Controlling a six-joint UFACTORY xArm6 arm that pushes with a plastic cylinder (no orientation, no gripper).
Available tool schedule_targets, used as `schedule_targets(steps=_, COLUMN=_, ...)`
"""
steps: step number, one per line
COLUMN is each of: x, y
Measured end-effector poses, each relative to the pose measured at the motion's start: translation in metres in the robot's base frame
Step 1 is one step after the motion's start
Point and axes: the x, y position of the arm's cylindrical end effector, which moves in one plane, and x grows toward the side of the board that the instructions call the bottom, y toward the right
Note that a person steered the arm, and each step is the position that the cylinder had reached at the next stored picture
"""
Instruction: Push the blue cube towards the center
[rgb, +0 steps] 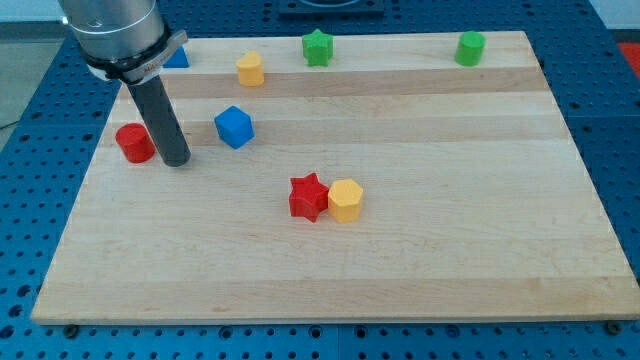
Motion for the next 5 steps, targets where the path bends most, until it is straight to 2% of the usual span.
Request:
schedule_targets(steps=1, x=0.000, y=0.000)
schedule_targets(steps=3, x=0.000, y=0.044)
schedule_targets(steps=4, x=-0.003, y=0.018)
schedule_targets(steps=5, x=-0.025, y=0.001)
